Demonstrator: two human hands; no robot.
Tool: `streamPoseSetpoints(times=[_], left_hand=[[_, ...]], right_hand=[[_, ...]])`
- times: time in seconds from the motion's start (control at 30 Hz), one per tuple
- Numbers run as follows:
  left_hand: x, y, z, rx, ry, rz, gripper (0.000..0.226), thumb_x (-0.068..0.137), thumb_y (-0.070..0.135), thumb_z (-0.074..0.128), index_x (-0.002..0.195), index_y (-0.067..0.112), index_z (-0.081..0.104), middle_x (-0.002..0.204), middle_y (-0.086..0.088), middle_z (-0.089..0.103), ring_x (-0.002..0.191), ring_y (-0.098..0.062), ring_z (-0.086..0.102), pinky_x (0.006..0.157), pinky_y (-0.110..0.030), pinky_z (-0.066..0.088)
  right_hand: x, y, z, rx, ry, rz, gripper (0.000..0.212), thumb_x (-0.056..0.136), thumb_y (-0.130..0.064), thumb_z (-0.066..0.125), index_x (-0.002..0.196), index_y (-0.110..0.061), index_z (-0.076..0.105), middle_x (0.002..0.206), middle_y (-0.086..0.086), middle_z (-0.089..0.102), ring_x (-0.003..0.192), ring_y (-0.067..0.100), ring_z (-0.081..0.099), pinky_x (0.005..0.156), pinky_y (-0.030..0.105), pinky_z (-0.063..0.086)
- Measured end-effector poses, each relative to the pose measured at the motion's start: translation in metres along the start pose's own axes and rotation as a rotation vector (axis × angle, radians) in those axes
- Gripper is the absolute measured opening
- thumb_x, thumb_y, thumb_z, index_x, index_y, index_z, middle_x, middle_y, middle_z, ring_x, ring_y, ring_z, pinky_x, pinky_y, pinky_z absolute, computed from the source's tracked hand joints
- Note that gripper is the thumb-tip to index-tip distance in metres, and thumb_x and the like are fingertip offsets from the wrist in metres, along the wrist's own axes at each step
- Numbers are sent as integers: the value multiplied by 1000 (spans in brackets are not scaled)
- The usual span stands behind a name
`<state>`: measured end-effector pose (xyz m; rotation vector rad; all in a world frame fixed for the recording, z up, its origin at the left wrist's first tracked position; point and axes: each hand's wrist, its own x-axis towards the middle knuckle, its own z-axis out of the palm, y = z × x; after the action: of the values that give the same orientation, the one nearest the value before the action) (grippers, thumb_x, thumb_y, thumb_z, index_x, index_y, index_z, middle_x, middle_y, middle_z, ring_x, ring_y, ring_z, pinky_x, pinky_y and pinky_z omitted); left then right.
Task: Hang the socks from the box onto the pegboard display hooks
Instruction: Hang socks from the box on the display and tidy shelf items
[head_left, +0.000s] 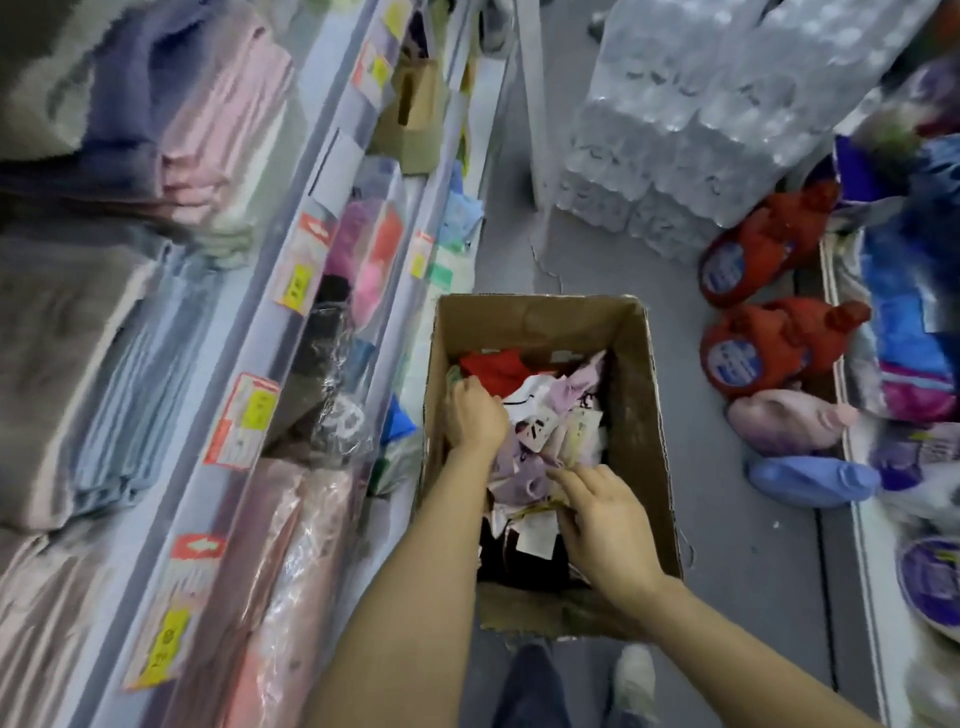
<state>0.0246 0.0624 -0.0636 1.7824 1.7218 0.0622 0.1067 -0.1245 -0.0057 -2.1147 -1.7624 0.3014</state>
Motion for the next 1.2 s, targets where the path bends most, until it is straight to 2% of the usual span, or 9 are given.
streamPoseSetpoints(times=[0.2, 0.4, 0.47, 0.57, 0.67, 0.8, 0.9, 1.0, 1.2], left_hand=[[89, -14, 50, -426, -31, -402, 50, 86, 23, 68, 131, 5, 56, 132, -17, 61, 117, -36, 60, 95, -45, 51], [83, 6, 51, -762, -62, -472, 55, 74, 10, 84, 122, 1, 60, 117, -9, 66, 103, -26, 65, 90, -37, 52], [69, 13, 43, -816, -119, -479, 43, 70, 5, 83, 111, 5, 69, 112, -12, 71, 101, -29, 67, 91, -40, 54], [23, 26, 16, -882, -202, -386, 26, 72, -5, 77, 89, 13, 74, 91, -4, 74, 90, -22, 69, 79, -31, 57], [-29, 24, -14, -743, -423, -152, 29, 70, -11, 76, 87, 12, 76, 88, -1, 74, 82, -14, 68, 68, -19, 54], [-37, 5, -20, -349, -658, -101, 55, 74, -16, 48, 72, 30, 79, 98, 4, 72, 88, -17, 62, 73, -25, 50], [-14, 13, -16, -298, -471, -201, 50, 85, -9, 44, 62, 22, 76, 89, 5, 72, 84, -14, 61, 81, -29, 52], [35, 26, 6, -161, -138, -105, 38, 90, -6, 48, 101, 19, 75, 117, 1, 69, 102, -16, 63, 91, -32, 52], [86, 22, 77, 456, -375, 203, 51, 96, 10, 49, 146, 8, 36, 150, -16, 35, 136, -35, 37, 113, -43, 32]], right_hand=[[23, 28, 26, -90, -95, 3, 44, 68, -7, 74, 111, -13, 69, 94, 2, 66, 83, 25, 59, 69, 33, 50], [31, 42, 39, -96, -154, 110, 34, 66, -11, 77, 99, -15, 68, 90, 1, 64, 80, 25, 60, 67, 34, 51], [42, 42, 43, 101, -171, 303, 16, 84, -15, 69, 100, -15, 69, 93, 2, 66, 83, 22, 60, 72, 33, 50], [72, 37, 36, 878, -201, 1000, 28, 97, -39, 54, 90, -14, 65, 86, 9, 64, 69, 17, 57, 63, 30, 46], [97, 38, 23, 1576, -232, 1412, 42, 96, -49, 52, 101, -9, 65, 84, 14, 65, 69, 24, 63, 63, 34, 55], [100, 36, 30, 1241, -277, 1389, 25, 89, -1, 65, 113, -2, 61, 97, 20, 70, 61, 28, 68, 40, 32, 54], [89, 38, 39, 1123, -301, 1405, 33, 83, 15, 58, 109, -5, 64, 104, 19, 70, 74, 32, 68, 57, 37, 59], [80, 40, 38, 1058, -323, 1388, 37, 80, 19, 54, 105, -5, 66, 96, 17, 70, 84, 31, 65, 80, 44, 56], [65, 37, 36, 1002, -352, 1389, 34, 71, 10, 57, 100, -7, 62, 94, 20, 68, 82, 32, 64, 74, 44, 56]])
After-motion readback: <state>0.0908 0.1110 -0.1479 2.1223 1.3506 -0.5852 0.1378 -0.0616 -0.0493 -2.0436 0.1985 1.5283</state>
